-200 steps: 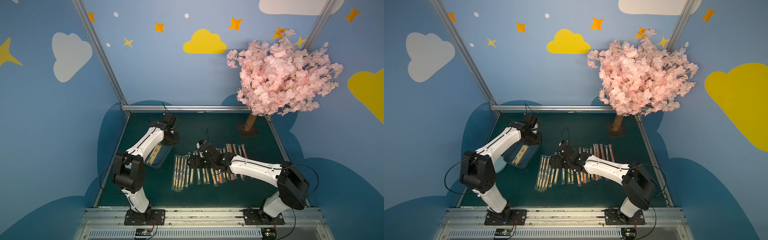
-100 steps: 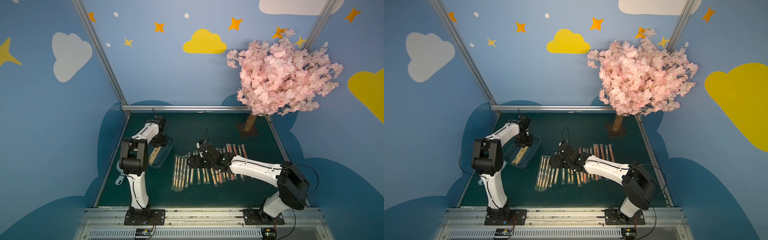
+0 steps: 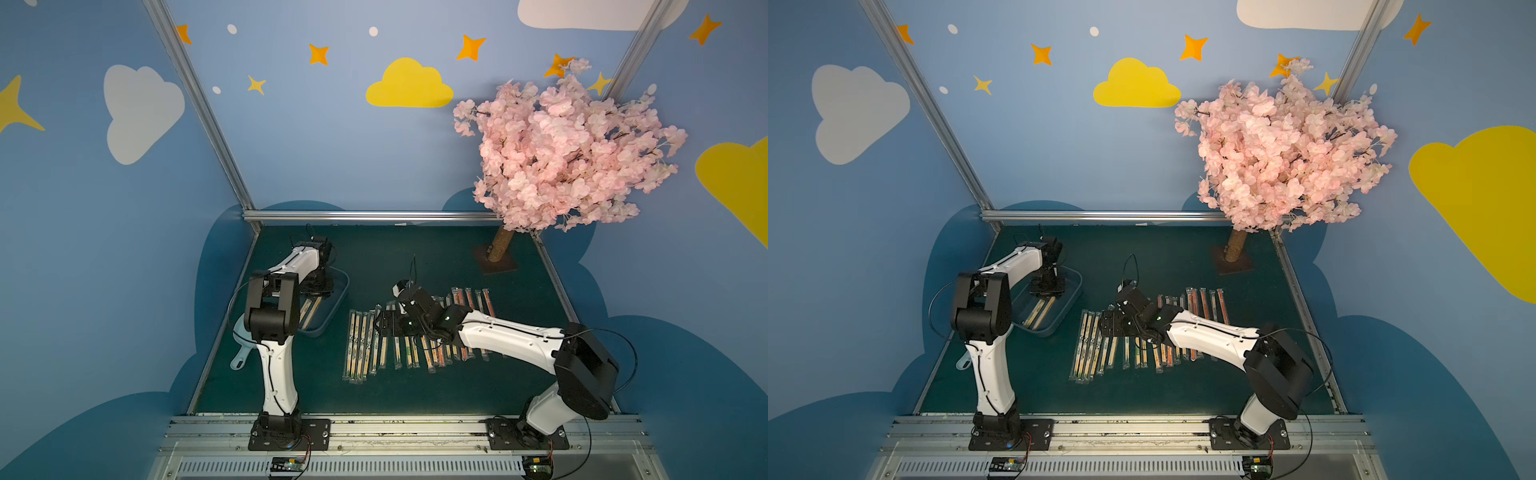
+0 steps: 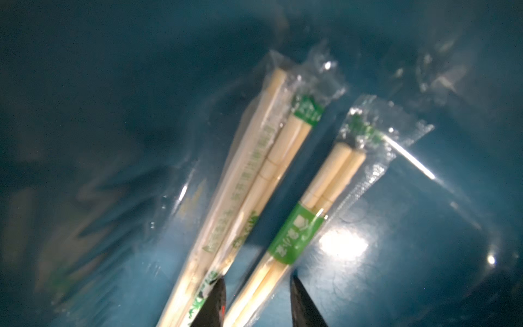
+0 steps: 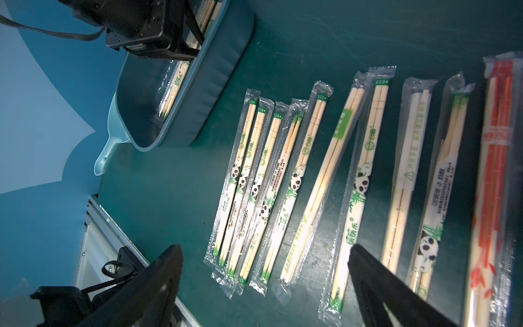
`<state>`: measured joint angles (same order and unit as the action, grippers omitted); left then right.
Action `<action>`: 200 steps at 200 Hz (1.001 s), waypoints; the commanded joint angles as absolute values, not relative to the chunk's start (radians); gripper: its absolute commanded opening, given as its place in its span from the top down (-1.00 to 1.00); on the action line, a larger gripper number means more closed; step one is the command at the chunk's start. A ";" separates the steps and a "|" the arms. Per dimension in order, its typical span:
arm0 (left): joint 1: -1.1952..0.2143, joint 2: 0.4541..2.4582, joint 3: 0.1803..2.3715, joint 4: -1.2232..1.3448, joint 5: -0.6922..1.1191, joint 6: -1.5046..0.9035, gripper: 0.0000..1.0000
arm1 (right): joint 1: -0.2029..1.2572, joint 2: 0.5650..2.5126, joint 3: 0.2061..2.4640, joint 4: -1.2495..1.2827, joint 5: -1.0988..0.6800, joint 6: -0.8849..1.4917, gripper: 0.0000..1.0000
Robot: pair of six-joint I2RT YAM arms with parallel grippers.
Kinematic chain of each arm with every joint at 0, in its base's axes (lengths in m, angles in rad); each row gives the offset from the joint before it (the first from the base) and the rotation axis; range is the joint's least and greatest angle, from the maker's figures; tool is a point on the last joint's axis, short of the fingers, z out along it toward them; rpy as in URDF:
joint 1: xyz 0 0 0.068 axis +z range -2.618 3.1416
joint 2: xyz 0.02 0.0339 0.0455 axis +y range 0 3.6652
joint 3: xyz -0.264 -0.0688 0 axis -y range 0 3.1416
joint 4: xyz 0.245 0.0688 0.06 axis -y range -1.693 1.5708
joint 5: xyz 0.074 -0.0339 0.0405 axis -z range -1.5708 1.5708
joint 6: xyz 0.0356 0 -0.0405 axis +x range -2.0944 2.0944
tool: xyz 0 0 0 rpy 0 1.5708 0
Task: Take the paired disposable chopsticks out of the storage box
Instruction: Pick up the paired disposable chopsticks from the storage box.
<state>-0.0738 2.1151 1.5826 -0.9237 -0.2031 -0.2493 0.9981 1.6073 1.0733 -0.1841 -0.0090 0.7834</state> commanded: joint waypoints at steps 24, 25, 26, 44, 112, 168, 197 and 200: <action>-0.055 2.153 1.593 -0.961 -0.161 -0.245 0.38 | 0.999 1.597 1.096 -0.195 -0.006 0.772 -0.89; -0.055 2.152 1.594 -0.961 -0.160 -0.245 0.39 | 0.999 1.598 1.097 -0.195 -0.006 0.772 -0.89; -0.055 2.151 1.592 -0.960 -0.158 -0.245 0.40 | 0.999 1.597 1.097 -0.194 -0.006 0.772 -0.89; -0.055 2.145 1.581 -0.957 -0.128 -0.244 0.53 | 0.999 1.602 1.101 -0.196 -0.008 0.772 -0.89; -0.055 2.104 1.530 -0.929 -0.029 -0.264 0.85 | 1.000 1.606 1.101 -0.199 -0.008 0.775 -0.89; -0.055 2.056 1.568 -0.938 -0.020 -0.273 0.94 | 0.999 1.606 1.099 -0.199 -0.007 0.775 -0.89; -0.055 2.021 1.587 -0.946 -0.017 -0.274 0.94 | 0.999 1.608 1.101 -0.199 -0.009 0.775 -0.89; -0.056 2.016 1.589 -0.946 -0.016 -0.275 0.94 | 0.999 1.608 1.101 -0.199 -0.008 0.775 -0.89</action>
